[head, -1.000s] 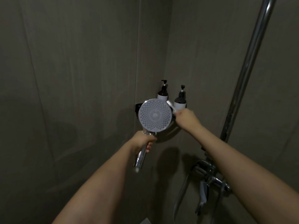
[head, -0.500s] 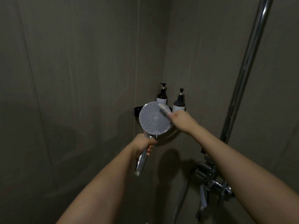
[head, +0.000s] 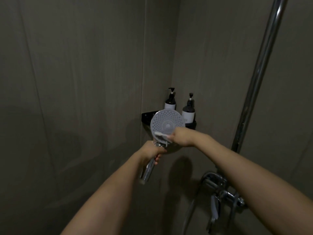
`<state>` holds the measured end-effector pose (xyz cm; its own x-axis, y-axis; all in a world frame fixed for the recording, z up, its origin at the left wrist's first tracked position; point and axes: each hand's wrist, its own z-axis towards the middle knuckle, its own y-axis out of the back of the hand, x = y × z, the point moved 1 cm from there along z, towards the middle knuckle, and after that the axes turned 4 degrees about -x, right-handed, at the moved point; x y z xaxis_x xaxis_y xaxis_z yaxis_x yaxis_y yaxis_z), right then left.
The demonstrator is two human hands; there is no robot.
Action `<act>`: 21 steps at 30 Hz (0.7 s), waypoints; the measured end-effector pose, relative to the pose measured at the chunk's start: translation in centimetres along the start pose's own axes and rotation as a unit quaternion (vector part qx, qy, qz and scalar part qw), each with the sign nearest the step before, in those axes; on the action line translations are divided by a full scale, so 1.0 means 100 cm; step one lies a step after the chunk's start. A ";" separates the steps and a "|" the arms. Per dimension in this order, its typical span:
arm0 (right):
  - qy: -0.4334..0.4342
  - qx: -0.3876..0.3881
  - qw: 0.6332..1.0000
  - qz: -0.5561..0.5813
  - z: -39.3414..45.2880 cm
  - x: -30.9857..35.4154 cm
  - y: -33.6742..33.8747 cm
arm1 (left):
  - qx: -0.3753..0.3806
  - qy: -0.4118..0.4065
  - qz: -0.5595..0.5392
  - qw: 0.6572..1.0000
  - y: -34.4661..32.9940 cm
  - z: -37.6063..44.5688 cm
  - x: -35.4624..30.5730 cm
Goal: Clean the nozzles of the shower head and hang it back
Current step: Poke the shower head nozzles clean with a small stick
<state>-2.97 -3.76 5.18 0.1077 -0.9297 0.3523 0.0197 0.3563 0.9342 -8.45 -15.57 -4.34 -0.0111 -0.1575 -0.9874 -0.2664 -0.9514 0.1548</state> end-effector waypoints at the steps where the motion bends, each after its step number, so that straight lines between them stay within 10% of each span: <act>1: 0.008 -0.019 1.000 0.001 0.002 0.003 0.000 | -0.001 0.000 0.003 1.000 0.001 0.000 0.002; 9: -0.088 -0.233 0.968 -0.005 0.021 -0.003 0.024 | 0.015 -0.010 0.013 1.000 0.000 -0.004 -0.004; 21: -0.074 -0.171 0.979 0.080 0.016 0.000 -0.016 | 0.002 -0.004 0.035 0.999 0.012 -0.004 -0.003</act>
<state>-4.55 -4.51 3.77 -0.0083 -0.8538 0.5206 0.3491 0.4853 0.8016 -8.44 -16.81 -3.88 -0.0381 -0.2214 -0.9744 -0.2675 -0.9373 0.2234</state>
